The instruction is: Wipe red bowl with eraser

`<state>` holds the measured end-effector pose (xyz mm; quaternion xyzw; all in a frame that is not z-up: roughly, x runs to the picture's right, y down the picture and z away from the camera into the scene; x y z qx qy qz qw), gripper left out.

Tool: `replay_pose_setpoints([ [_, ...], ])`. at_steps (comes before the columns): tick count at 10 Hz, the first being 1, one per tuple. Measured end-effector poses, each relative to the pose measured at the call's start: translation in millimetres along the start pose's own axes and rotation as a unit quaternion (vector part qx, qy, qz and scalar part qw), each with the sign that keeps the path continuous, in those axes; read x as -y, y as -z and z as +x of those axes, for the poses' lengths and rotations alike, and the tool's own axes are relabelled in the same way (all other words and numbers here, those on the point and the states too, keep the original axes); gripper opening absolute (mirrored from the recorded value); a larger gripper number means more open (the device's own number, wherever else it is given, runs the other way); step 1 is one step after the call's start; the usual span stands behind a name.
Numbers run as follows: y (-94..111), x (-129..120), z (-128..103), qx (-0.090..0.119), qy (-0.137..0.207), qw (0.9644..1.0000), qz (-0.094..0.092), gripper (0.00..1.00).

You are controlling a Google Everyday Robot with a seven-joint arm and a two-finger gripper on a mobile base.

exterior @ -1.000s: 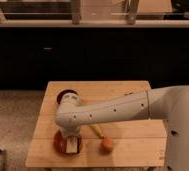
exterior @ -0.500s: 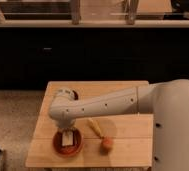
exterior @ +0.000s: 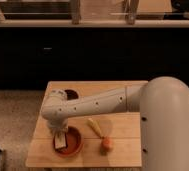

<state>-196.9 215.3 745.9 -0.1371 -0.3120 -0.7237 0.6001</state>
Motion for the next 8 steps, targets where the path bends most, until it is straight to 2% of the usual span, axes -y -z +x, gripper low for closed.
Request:
replay_pose_setpoints([
  [3, -2.0, 3.6, -28.5, 0.017, 0.007, 0.9998, 0.008, 0.00],
  [6, -0.5, -21.8, -52.3, 0.024, -0.027, 0.9993, 0.005, 0.00],
  [8, 5.4, -46.3, -62.3, 0.018, -0.059, 0.9981, -0.001, 0.00],
])
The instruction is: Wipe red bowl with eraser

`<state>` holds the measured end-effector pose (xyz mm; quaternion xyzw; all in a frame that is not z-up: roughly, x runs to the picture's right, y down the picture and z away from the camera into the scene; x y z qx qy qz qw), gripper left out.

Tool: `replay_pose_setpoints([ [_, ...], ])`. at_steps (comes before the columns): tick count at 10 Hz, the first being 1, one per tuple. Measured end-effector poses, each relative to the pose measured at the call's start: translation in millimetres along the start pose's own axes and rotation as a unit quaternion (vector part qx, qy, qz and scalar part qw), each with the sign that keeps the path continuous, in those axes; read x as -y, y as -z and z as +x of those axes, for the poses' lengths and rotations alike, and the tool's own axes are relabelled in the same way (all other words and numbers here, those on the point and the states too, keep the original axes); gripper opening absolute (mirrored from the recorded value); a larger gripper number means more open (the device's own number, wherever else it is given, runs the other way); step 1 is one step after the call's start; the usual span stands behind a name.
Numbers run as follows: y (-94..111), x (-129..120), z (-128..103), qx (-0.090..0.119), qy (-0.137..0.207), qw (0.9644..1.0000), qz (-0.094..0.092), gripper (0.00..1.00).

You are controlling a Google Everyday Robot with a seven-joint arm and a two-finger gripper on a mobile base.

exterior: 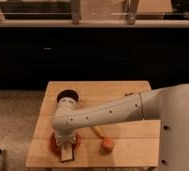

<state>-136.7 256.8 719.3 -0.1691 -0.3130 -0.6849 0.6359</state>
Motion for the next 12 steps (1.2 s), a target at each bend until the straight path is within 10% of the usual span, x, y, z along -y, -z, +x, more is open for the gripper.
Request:
replay_pose_setpoints([
  [12, 15.1, 12.4, 63.4, -0.023, 0.016, 0.9994, -0.021, 0.00],
])
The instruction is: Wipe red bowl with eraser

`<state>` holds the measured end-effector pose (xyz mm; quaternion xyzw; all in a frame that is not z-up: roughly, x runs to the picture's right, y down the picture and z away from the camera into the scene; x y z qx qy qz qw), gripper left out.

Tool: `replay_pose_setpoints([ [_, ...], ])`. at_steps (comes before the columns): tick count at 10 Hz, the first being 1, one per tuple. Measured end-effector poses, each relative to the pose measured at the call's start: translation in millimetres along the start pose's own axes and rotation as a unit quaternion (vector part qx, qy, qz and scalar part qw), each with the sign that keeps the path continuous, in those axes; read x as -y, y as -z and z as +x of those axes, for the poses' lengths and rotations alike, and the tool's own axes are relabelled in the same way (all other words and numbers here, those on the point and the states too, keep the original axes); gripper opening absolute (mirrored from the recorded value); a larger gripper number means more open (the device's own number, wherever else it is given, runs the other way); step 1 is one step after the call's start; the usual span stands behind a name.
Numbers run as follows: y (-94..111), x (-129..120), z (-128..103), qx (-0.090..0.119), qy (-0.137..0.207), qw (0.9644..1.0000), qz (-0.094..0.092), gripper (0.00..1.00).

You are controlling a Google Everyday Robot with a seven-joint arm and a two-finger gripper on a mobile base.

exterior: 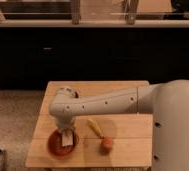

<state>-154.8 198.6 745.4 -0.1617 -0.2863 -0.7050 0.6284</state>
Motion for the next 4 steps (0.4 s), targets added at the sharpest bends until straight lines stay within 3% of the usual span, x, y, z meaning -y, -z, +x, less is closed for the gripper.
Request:
replay_pose_setpoints([
  [2, -5.4, 21.9, -1.6, 0.006, 0.022, 0.9996, 0.013, 0.00],
  [4, -8.3, 28.4, -8.5, 0.013, 0.034, 0.9992, 0.019, 0.00],
])
